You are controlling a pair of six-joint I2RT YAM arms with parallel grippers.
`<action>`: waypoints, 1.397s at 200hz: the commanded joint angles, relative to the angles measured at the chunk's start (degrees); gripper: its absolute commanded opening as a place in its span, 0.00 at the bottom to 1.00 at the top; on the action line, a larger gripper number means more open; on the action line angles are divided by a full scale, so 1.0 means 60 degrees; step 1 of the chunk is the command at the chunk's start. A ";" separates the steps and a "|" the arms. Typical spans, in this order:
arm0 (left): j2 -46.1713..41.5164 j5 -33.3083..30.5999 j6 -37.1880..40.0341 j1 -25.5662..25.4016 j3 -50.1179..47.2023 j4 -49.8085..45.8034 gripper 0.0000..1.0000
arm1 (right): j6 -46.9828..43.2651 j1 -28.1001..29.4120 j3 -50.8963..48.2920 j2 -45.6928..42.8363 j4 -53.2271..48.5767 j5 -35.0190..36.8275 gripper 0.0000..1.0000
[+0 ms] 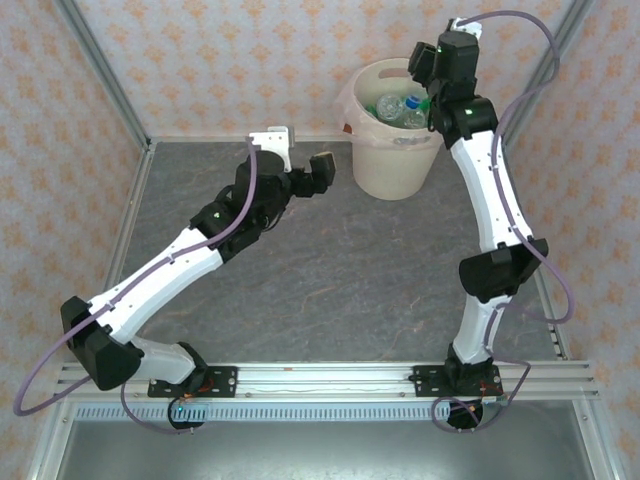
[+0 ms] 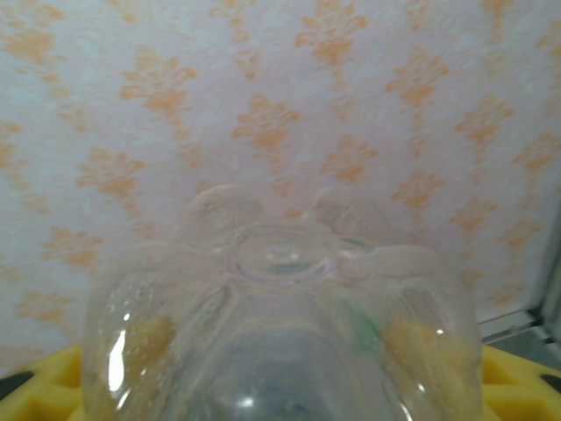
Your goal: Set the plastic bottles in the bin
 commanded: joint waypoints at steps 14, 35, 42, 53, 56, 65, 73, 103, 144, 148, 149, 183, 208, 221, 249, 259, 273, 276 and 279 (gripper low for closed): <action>0.0592 0.0930 0.0148 0.0456 0.0494 0.0121 0.99 | -0.1989 -0.0041 0.0857 0.0851 0.1071 0.2377 0.57; 0.0998 0.1281 0.0370 0.0724 0.0754 0.0220 0.99 | -0.2775 -0.0049 0.0668 0.1077 0.1678 0.2802 0.57; 0.1178 0.1406 0.0370 0.0805 0.0906 0.0164 0.99 | -0.2963 -0.0063 0.0524 0.1110 0.1949 0.2751 0.57; 0.1389 0.1532 0.0361 0.0891 0.1118 0.0111 0.99 | -0.3252 -0.0063 0.0433 0.1251 0.2218 0.2847 0.57; 0.1429 0.1560 0.0388 0.0910 0.1163 0.0111 0.99 | -0.3289 -0.0063 0.0454 0.1299 0.2244 0.2916 0.57; 0.1532 0.1658 0.0471 0.0961 0.1262 0.0151 0.99 | -0.3438 -0.0063 0.0501 0.1428 0.2420 0.3173 0.58; 0.1614 0.1752 0.0569 0.1030 0.1347 0.0169 0.99 | -0.3641 -0.0065 0.0530 0.1541 0.2547 0.3253 0.58; 0.1937 0.2043 0.0662 0.1477 0.1682 0.0084 0.99 | -0.4203 -0.0063 0.0501 0.1922 0.3031 0.3330 0.58; 0.1989 0.2489 0.0385 0.1960 0.1536 0.0370 0.99 | -0.4696 -0.0078 0.0385 0.2358 0.3546 0.3044 0.57; 0.1989 0.2500 0.0377 0.2002 0.1522 0.0387 0.99 | -0.4755 -0.0074 0.0386 0.2388 0.3598 0.3007 0.57; 0.1990 0.2503 0.0370 0.2008 0.1521 0.0388 0.99 | -0.4769 -0.0068 0.0386 0.2394 0.3605 0.2994 0.57; 0.1946 0.2616 0.0221 0.2181 0.1426 0.0411 0.99 | -0.4666 -0.0078 0.0479 0.2618 0.3682 0.2235 0.94; 0.1847 0.2595 0.0159 0.2231 0.1266 0.0488 0.99 | -0.4072 -0.0085 0.0812 0.2606 0.3149 0.1188 1.00; 0.1789 0.2566 0.0102 0.2247 0.1137 0.0548 0.99 | -0.3726 -0.0106 0.0941 0.2507 0.2875 0.0565 1.00; 0.1715 0.2610 -0.0056 0.2291 0.0957 0.0657 0.99 | -0.3168 -0.0135 0.1090 0.2276 0.2473 -0.0465 1.00; 0.1690 0.2613 -0.0102 0.2292 0.0885 0.0696 0.99 | -0.2871 -0.0176 0.1124 0.2211 0.2334 -0.0711 1.00; 0.1640 0.2612 -0.0159 0.2306 0.0771 0.0779 0.99 | -0.2489 -0.0252 0.1176 0.2145 0.2132 -0.1113 1.00; 0.1624 0.2621 -0.0166 0.2306 0.0753 0.0791 0.99 | -0.2427 -0.0270 0.1189 0.2135 0.2109 -0.1164 1.00; 0.1616 0.2611 -0.0177 0.2306 0.0733 0.0798 0.99 | -0.2355 -0.0279 0.1191 0.2120 0.2095 -0.1205 1.00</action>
